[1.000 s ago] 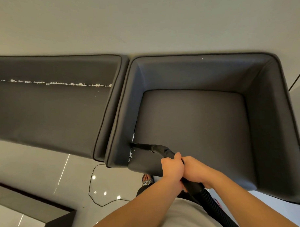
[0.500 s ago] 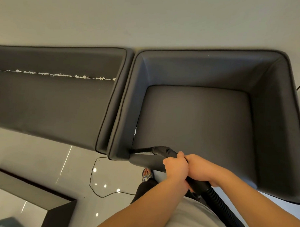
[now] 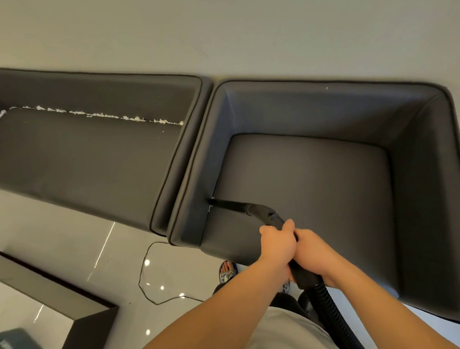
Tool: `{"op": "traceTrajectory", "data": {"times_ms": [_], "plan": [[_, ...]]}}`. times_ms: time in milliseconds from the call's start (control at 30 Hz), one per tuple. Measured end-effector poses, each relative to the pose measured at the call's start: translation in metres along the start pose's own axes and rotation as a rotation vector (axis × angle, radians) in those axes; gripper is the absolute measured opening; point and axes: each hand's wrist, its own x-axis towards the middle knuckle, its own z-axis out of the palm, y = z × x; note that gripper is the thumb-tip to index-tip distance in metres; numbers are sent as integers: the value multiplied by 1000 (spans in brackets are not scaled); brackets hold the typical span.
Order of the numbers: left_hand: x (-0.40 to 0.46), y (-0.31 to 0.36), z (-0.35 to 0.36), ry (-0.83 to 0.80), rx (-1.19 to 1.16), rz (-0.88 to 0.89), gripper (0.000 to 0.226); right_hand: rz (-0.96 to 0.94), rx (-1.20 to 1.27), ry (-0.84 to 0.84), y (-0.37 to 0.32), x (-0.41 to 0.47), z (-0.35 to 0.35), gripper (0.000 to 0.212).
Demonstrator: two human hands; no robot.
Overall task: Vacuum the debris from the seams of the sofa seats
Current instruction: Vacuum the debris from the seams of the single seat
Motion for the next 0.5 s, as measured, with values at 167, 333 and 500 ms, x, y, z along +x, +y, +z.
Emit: {"op": "traceTrajectory", "data": {"times_ms": [167, 333, 500], "plan": [[14, -6, 0, -33, 89, -22, 48, 38, 112, 11, 18, 16, 10, 15], [24, -20, -11, -18, 212, -7, 47, 28, -21, 17, 24, 27, 23, 17], [26, -25, -37, 76, -183, -2, 31, -126, -591, -59, -17, 40, 28, 13]]}}
